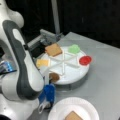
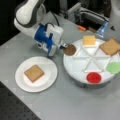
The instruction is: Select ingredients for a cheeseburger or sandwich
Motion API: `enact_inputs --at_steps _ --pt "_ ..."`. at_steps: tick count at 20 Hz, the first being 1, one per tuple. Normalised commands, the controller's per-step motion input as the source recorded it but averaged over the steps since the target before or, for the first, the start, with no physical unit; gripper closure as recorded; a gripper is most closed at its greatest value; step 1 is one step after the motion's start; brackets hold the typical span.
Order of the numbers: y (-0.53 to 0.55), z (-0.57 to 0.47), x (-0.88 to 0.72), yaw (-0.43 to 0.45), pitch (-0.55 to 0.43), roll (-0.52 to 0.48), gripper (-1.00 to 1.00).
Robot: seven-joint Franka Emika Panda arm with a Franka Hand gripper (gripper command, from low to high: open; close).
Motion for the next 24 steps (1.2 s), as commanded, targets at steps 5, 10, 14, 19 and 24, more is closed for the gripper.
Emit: enact_inputs --at_steps 5,10,14,19,24 --pt "-0.15 0.01 0.06 0.027 0.086 -0.029 1.00" --pt "-0.19 0.05 0.07 0.044 0.114 -0.016 1.00" --pt "-0.15 0.08 0.13 0.031 0.146 -0.018 1.00" --pt "-0.20 0.16 0.25 0.004 0.161 -0.013 1.00" --pt "-0.29 0.17 0.39 -0.017 0.154 0.009 1.00"
